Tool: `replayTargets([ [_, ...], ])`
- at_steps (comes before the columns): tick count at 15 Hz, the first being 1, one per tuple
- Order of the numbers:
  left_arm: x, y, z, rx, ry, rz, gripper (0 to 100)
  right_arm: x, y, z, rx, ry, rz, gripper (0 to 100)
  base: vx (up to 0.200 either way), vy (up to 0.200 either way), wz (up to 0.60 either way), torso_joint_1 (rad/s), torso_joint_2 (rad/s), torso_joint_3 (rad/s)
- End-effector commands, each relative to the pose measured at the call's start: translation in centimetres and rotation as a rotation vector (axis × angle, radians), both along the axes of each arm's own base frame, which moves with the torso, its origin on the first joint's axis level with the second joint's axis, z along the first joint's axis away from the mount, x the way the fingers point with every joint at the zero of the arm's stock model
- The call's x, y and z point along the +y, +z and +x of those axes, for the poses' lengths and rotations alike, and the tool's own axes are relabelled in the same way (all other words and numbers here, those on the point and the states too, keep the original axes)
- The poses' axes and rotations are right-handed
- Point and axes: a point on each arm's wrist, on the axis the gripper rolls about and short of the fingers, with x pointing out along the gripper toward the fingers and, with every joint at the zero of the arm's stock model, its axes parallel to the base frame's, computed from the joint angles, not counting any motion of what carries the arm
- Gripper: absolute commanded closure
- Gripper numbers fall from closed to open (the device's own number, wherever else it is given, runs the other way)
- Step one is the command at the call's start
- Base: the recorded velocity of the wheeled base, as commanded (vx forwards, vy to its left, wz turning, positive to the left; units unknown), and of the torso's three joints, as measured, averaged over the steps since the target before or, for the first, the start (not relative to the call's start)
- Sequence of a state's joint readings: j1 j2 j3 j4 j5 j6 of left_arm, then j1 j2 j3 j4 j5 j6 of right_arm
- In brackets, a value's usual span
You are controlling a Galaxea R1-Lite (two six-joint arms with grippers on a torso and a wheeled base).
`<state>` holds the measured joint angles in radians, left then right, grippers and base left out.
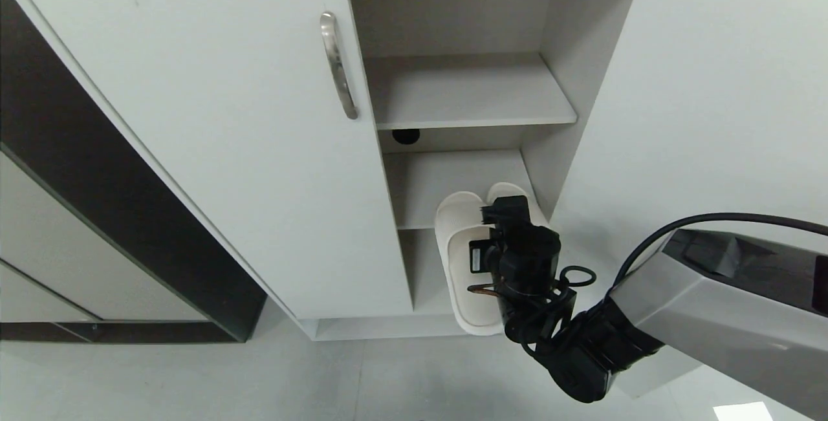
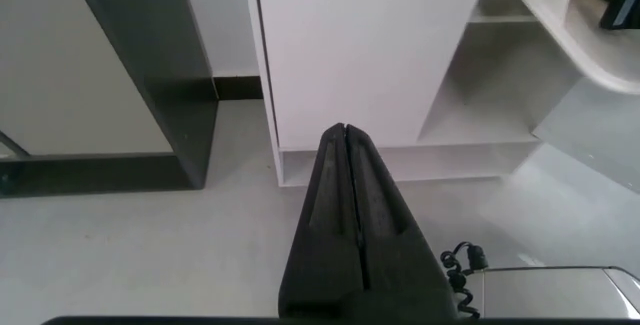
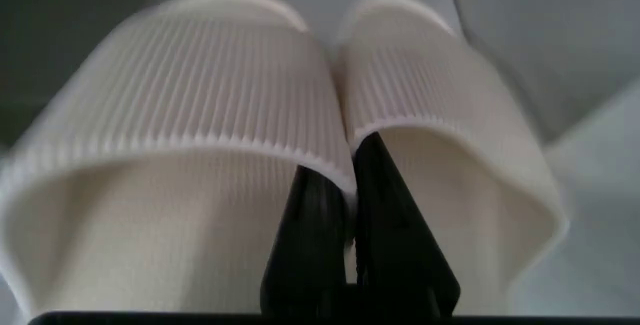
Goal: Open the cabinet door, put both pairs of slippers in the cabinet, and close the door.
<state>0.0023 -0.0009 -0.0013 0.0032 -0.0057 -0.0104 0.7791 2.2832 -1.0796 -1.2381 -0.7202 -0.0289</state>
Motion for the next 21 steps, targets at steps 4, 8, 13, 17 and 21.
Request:
replayTargets([
  [4, 0.0, 0.0, 0.0, 0.000, 0.000, 0.000, 100, 0.2, -0.2, -0.1, 0.003, 0.007, -0.001, 100, 0.200, 0.000, 0.00, 0.005, 0.00, 0.000],
  [8, 0.0, 0.0, 0.0, 0.000, 0.000, 0.000, 100, 1.1, -0.4, -0.8, 0.004, 0.036, -0.003, 100, 0.100, 0.000, 0.00, 0.001, 0.00, 0.002],
  [13, 0.0, 0.0, 0.0, 0.000, -0.001, 0.000, 100, 1.4, -0.2, 2.8, -0.030, -0.017, 0.002, 100, 0.000, 0.000, 0.00, 0.000, 0.00, 0.000],
  [17, 0.0, 0.0, 0.0, 0.000, -0.001, 0.000, 100, 2.0, 0.4, 6.5, -0.028, -0.055, -0.004, 100, 0.000, 0.000, 0.00, 0.000, 0.00, 0.000],
  [21, 0.0, 0.0, 0.0, 0.000, -0.001, 0.000, 100, 3.0, -0.5, 9.2, -0.015, -0.075, -0.014, 100, 0.000, 0.000, 0.00, 0.000, 0.00, 0.000],
])
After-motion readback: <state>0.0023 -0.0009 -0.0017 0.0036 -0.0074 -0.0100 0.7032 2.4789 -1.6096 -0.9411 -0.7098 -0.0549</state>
